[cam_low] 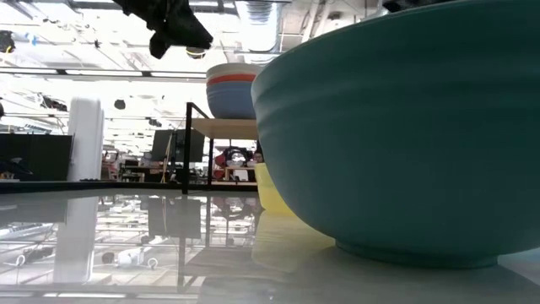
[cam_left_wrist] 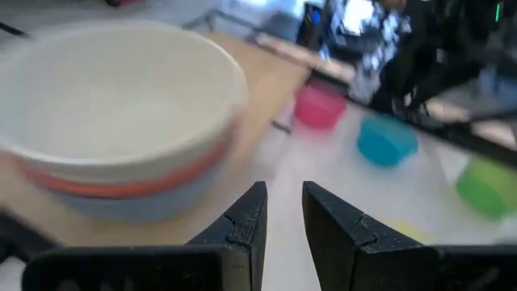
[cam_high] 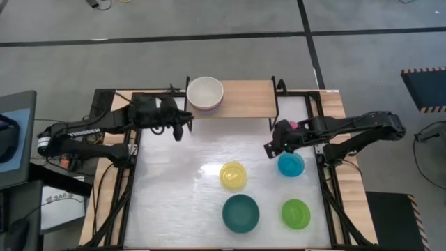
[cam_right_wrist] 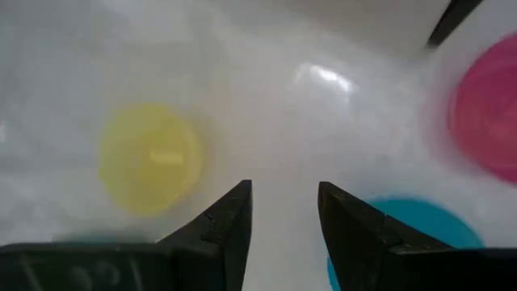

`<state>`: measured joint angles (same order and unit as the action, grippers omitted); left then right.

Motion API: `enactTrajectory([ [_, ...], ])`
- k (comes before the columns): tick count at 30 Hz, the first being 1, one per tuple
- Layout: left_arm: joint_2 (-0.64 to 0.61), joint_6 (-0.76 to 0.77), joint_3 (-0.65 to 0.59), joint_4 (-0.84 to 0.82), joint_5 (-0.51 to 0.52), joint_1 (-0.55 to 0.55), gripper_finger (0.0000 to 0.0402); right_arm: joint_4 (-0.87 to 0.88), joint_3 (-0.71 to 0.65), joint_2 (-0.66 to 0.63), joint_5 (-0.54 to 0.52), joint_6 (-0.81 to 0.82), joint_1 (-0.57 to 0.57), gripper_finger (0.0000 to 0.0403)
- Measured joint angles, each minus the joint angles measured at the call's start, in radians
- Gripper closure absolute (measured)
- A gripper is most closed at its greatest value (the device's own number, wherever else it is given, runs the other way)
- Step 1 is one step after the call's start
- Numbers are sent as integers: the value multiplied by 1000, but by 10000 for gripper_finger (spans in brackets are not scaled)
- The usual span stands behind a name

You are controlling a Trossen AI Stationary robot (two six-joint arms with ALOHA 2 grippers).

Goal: Place and stack bowls onto a shelf
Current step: Adjust the stacked bowls on the shelf

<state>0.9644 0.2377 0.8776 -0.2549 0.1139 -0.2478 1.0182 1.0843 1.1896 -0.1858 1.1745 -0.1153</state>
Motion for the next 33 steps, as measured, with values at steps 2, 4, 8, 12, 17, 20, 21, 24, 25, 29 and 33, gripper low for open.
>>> enactTrajectory([
  [2, 41, -22, 0, 2, 0, 38, 336, 0, 0, 6, 9, 18, -40, 239],
  [4, 87, -47, 0, 36, 3, 73, 336, 5, 0, 10, 10, 41, -80, 241],
  [8, 177, -59, 0, 110, 89, 102, 336, -8, 0, 18, 10, 80, -131, 243],
  [12, 267, -59, 0, 141, 145, 76, 336, -14, 0, 28, 10, 98, -153, 243],
  [17, 344, -30, 0, 145, 161, 33, 336, -41, 0, 27, 10, 110, -153, 243],
  [20, 363, 16, 0, 167, 162, 6, 336, -51, 0, 28, 10, 114, -153, 243],
  [21, 364, 26, 0, 174, 163, -5, 336, -53, 0, 27, 9, 115, -153, 243],
  [24, 363, 42, 1, 189, 162, -35, 336, -56, 0, 27, 9, 115, -146, 244],
  [25, 363, 43, 1, 189, 162, -42, 336, -60, 0, 27, 9, 114, -143, 244],
  [29, 346, 63, 1, 179, 146, -56, 336, -95, 0, 27, -1, 103, -128, 244],
  [33, 326, 71, 1, 169, 110, -30, 336, -171, -2, 44, -35, 62, -114, 244],
])
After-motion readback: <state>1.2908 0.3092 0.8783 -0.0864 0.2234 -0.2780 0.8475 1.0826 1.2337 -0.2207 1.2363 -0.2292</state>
